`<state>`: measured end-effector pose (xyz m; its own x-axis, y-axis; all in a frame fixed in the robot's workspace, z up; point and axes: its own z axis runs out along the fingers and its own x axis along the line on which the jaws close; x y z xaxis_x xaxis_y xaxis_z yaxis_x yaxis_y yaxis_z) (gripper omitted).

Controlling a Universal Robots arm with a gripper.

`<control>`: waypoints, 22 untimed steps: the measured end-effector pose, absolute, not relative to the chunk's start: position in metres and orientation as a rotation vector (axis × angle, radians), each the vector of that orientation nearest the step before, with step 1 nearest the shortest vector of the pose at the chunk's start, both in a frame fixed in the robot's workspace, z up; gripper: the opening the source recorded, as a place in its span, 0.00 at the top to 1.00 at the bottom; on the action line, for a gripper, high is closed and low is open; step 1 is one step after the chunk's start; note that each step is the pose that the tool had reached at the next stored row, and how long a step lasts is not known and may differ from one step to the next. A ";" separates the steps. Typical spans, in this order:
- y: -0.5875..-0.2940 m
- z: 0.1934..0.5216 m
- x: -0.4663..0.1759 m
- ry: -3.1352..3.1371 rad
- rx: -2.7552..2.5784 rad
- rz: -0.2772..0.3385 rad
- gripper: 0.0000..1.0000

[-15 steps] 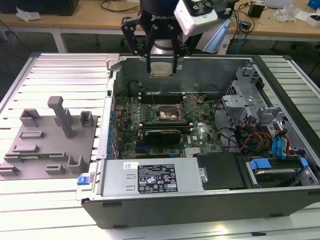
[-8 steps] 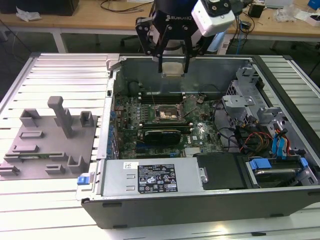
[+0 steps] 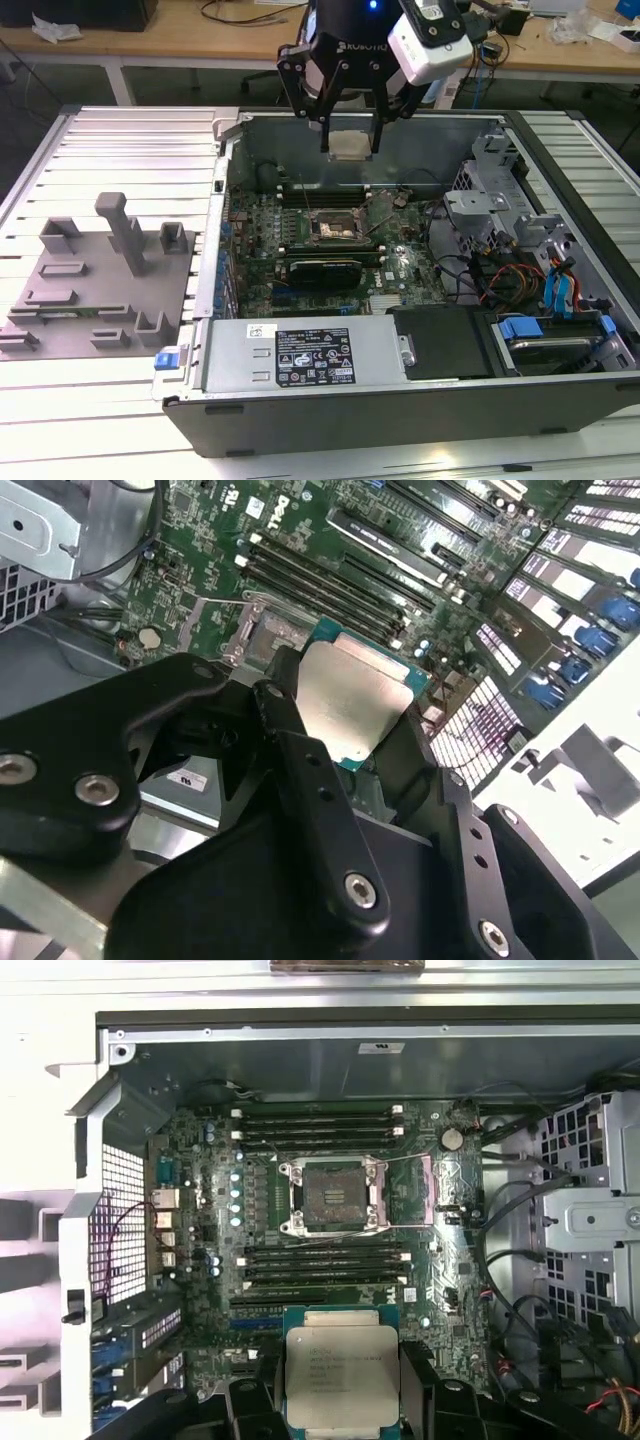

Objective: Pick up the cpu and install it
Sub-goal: 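Pick up the cpu and move it towards the insertion slot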

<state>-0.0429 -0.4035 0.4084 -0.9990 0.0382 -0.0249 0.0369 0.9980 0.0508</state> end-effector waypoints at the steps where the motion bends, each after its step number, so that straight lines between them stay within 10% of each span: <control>1: -0.403 0.407 -0.042 3.114 0.059 0.078 0.45; 22: -0.403 0.387 -0.029 3.115 0.059 0.088 0.45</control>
<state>-0.0288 -0.4028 0.3869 -0.9990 0.0383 -0.0236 0.0369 0.9977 0.0567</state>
